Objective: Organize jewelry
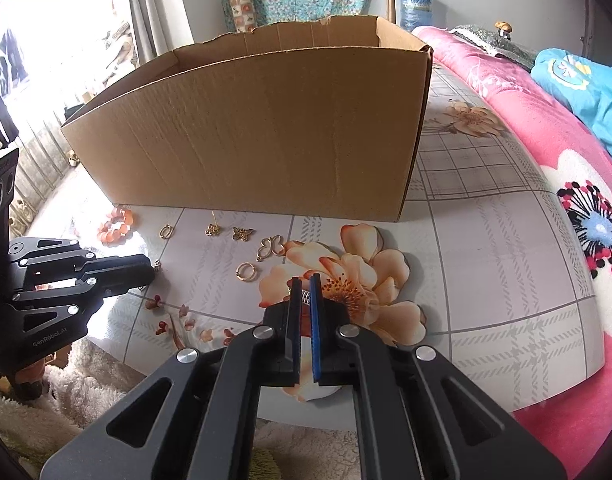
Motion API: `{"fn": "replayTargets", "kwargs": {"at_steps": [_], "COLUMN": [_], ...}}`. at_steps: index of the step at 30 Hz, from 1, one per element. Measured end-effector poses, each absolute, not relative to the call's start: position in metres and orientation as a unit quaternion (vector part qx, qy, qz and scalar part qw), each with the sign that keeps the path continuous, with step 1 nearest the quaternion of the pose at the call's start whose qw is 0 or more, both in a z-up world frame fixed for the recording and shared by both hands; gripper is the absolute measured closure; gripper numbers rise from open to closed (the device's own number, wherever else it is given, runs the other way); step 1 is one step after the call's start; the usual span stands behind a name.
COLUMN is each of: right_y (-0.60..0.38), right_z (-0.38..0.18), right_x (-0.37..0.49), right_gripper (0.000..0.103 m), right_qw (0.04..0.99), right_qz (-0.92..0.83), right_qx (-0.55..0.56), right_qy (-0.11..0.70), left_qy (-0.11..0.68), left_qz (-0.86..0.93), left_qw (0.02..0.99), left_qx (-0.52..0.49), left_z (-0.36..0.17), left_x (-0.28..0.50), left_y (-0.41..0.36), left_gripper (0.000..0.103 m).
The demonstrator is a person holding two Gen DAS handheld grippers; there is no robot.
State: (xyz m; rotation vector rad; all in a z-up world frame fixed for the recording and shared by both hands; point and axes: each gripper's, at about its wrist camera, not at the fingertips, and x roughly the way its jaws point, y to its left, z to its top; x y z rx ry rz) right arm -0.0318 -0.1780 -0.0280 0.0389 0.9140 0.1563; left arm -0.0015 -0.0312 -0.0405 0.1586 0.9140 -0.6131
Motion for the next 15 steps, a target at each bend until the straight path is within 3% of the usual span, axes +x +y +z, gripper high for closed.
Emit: {"fn": "replayTargets", "kwargs": {"at_steps": [5,8,15], "right_y": [-0.1796,-0.1787,-0.1723], "right_z": [-0.0255,-0.0272,-0.0294], "right_x": [-0.0344,-0.0330,-0.0280], "right_gripper": [0.096,0.076,0.075], "right_qw": [0.893,0.891,0.891], "right_qz": [0.071,0.068,0.097], "right_qx": [0.019,0.015,-0.022], "right_qy": [0.444,0.449,0.443], "left_qy": [0.433,0.433,0.433], "left_qz": [-0.291,-0.291,-0.292], "left_qw": [0.849,0.850,0.849], "left_qx": [0.078,0.079,0.083], "left_z": [-0.0410,-0.0414,-0.0417], "left_x": [-0.0017,-0.0021,-0.0024], "left_y": [-0.0316,-0.0317,-0.0327], "left_gripper": [0.098,0.098,0.098]}}
